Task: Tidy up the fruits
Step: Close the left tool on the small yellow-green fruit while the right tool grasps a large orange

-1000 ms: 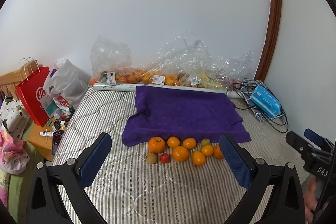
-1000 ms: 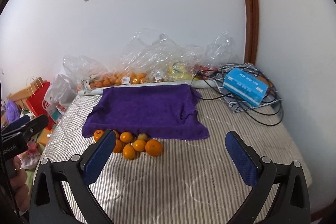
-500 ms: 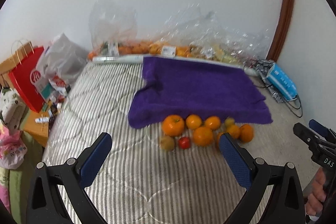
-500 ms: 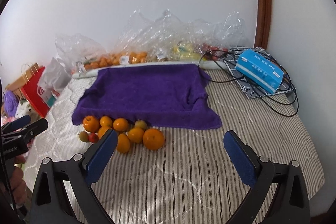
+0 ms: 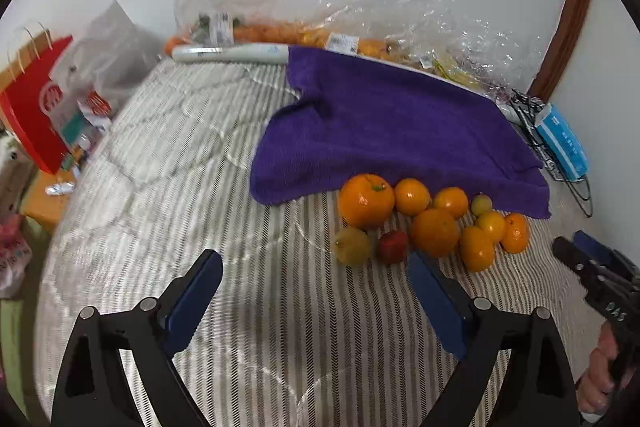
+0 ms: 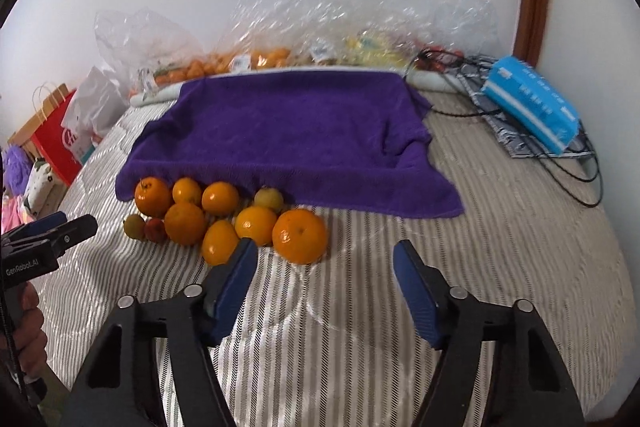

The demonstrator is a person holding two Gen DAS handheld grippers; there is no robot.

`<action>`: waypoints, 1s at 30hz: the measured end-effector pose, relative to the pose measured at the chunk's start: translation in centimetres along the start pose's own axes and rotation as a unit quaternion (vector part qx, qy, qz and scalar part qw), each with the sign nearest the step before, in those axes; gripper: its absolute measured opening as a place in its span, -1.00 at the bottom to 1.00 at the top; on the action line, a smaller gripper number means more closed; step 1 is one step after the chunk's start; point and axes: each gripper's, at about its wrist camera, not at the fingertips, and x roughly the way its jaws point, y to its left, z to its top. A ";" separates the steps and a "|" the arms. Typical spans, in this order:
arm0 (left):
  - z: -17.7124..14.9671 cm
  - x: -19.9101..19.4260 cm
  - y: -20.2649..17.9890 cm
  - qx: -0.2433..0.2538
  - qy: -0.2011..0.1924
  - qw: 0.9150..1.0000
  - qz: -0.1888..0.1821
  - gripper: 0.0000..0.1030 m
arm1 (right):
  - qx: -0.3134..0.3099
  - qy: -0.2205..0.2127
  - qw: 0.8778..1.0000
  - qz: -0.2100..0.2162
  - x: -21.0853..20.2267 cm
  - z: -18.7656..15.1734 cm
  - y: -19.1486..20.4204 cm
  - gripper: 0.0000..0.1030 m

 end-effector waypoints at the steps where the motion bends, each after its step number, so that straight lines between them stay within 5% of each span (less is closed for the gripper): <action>1: -0.1 0.4 0.2 -0.004 0.004 1.000 -0.008 0.72 | -0.004 0.004 1.000 0.003 0.5 -0.1 0.3 0.27; 13: -0.3 3.5 -0.3 0.016 0.017 0.999 -0.042 0.35 | -0.032 0.036 0.999 0.013 4.8 -0.6 1.5 0.10; 21: -0.6 4.8 -0.3 0.024 0.019 0.998 -0.052 -0.17 | -0.022 0.037 0.999 0.017 6.2 -0.2 0.9 0.06; 30: -0.9 5.2 -1.3 0.061 -0.004 0.997 -0.043 -0.27 | -0.018 0.023 0.999 0.012 7.5 -0.1 0.8 0.06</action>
